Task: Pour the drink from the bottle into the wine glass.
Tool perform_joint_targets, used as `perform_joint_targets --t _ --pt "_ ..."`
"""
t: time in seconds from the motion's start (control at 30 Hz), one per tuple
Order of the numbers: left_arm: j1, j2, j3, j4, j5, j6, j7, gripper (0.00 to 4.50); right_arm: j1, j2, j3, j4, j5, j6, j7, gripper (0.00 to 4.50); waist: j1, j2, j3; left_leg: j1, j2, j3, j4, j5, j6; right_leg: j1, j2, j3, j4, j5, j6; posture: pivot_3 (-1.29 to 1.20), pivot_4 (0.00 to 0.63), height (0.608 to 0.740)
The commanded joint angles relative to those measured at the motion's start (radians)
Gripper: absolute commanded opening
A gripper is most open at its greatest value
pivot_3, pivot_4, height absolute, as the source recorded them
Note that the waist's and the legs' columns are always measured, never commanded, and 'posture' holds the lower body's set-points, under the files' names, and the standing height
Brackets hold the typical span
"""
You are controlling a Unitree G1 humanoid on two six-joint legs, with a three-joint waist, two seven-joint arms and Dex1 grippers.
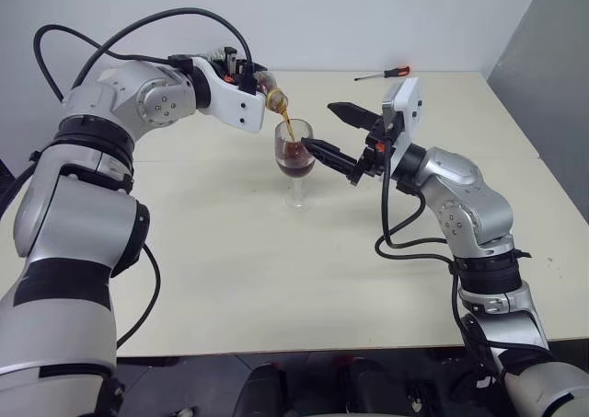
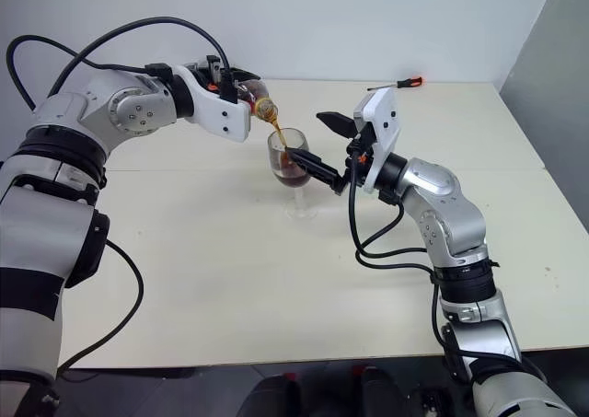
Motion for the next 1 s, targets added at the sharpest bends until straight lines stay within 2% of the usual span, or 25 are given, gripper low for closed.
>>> perform_joint_targets --t 0.03,0.57,0.73,1.0 --pt "-0.049 0.018 0.008 -0.012 -0.006 -0.004 0.022 1.14 -0.028 -0.005 -0.015 -0.024 -0.001 -0.026 0.006 4.5 0.0 0.0 0.0 0.0 0.0 0.0 0.0 0.0 0.0 0.0 0.0 0.0 0.0 0.0 0.0 0.0 0.15 0.74" --pt "-0.041 0.008 0.037 -0.005 -0.048 0.004 -0.008 1.14 -0.035 -0.006 -0.017 -0.013 -0.005 -0.029 0.005 4.5 0.0 0.0 0.0 0.0 0.0 0.0 0.0 0.0 0.0 0.0 0.0 0.0 0.0 0.0 0.0 0.0 0.15 0.74" --pt "-0.022 -0.012 0.073 -0.001 -0.107 0.019 -0.061 1.14 -0.034 -0.01 -0.017 -0.009 -0.009 -0.029 0.005 4.5 0.0 0.0 0.0 0.0 0.0 0.0 0.0 0.0 0.0 0.0 0.0 0.0 0.0 0.0 0.0 0.0 0.15 0.74" --pt "0.02 -0.068 0.216 -0.008 -0.304 0.112 -0.27 1.14 -0.036 -0.013 -0.019 -0.004 -0.009 -0.029 0.01 4.5 -0.004 0.0 0.0 0.0 0.0 0.0 0.0 0.0 0.0 0.0 0.0 0.0 0.001 0.0 0.0 0.0 0.15 0.74"
